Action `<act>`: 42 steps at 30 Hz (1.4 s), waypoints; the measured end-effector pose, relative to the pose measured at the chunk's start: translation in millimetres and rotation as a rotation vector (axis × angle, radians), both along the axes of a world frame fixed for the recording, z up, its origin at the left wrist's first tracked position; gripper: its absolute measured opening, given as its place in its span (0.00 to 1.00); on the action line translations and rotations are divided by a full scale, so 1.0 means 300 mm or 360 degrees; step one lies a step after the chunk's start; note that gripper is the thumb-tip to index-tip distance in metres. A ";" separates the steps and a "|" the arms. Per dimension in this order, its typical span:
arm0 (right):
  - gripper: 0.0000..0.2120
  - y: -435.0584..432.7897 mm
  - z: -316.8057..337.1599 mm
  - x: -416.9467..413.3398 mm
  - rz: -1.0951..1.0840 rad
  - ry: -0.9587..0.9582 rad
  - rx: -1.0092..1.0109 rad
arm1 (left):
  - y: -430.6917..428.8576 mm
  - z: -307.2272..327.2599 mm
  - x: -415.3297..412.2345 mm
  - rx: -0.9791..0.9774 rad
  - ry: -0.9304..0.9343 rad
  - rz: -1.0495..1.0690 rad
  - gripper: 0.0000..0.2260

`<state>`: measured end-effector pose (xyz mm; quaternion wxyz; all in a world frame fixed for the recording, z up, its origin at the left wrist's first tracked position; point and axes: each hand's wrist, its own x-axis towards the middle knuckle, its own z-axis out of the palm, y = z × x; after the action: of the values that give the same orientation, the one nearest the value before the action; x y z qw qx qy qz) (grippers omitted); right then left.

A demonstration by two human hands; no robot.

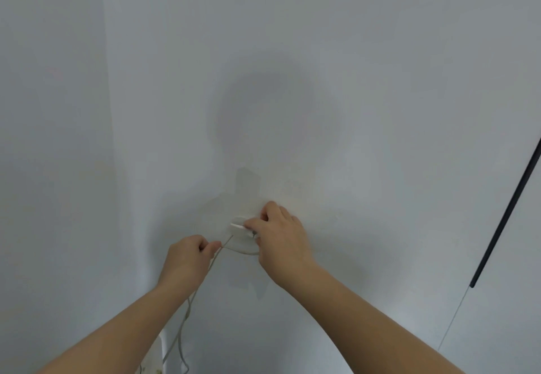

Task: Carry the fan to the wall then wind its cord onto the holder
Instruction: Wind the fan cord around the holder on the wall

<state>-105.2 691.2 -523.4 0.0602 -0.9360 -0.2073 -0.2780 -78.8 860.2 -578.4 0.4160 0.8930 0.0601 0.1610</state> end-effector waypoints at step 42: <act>0.10 0.029 -0.044 0.025 -0.0181 -0.0222 -0.0017 | 0.021 0.061 0.018 -0.0812 -0.0222 0.0242 0.12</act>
<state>-97.6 699.9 -536.6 0.0248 -0.9250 -0.1591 -0.3442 -73.5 866.7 -560.3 0.6173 0.7390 0.1368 0.2326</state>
